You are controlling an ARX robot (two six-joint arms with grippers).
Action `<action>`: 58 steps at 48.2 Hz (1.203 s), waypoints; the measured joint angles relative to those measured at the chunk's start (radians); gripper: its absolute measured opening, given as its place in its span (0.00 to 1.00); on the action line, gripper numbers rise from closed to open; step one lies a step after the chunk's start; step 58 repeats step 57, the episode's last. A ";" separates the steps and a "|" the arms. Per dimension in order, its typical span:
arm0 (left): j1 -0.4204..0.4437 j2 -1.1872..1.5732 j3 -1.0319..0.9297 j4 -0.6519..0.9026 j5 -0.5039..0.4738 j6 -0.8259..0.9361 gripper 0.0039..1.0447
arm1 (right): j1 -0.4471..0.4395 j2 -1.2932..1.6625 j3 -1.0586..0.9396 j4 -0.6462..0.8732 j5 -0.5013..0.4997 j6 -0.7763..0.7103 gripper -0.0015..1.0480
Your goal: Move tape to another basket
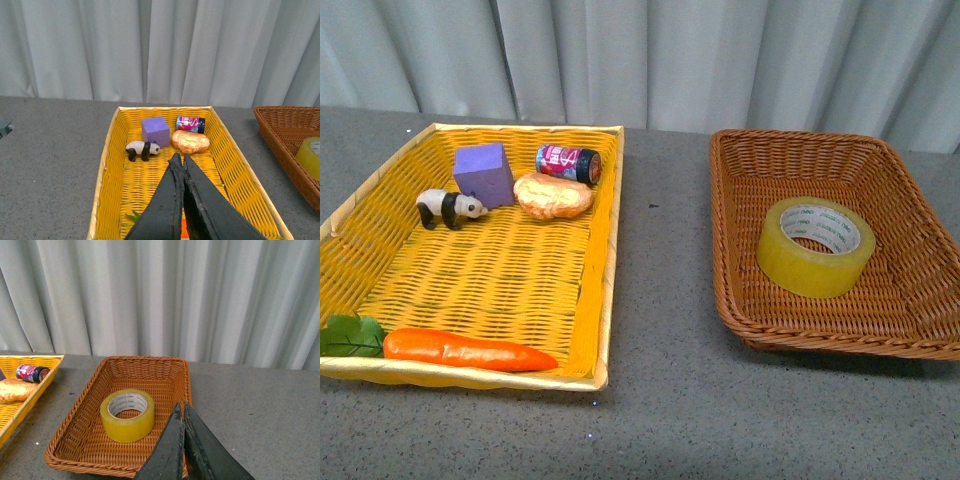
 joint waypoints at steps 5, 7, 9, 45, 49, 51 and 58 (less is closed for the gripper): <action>0.000 0.000 0.000 -0.001 0.000 0.000 0.03 | 0.000 0.000 0.000 -0.001 0.000 0.000 0.01; 0.000 0.000 0.000 -0.001 0.000 0.000 0.03 | 0.000 0.000 0.000 -0.001 0.000 0.000 0.01; 0.000 0.000 0.000 -0.001 0.000 0.000 0.10 | 0.000 -0.001 0.000 -0.001 0.000 0.000 0.07; 0.000 0.000 0.000 -0.001 0.000 0.000 0.94 | 0.000 -0.001 0.000 -0.002 0.000 0.000 0.91; 0.000 0.000 0.000 -0.001 0.000 0.000 0.94 | 0.000 -0.001 0.000 -0.002 0.000 0.000 0.91; 0.000 0.000 0.000 -0.001 0.000 0.000 0.94 | 0.000 -0.001 0.000 -0.002 0.000 0.000 0.91; 0.000 0.000 0.000 -0.001 0.000 0.000 0.94 | 0.000 -0.001 0.000 -0.002 0.000 0.000 0.91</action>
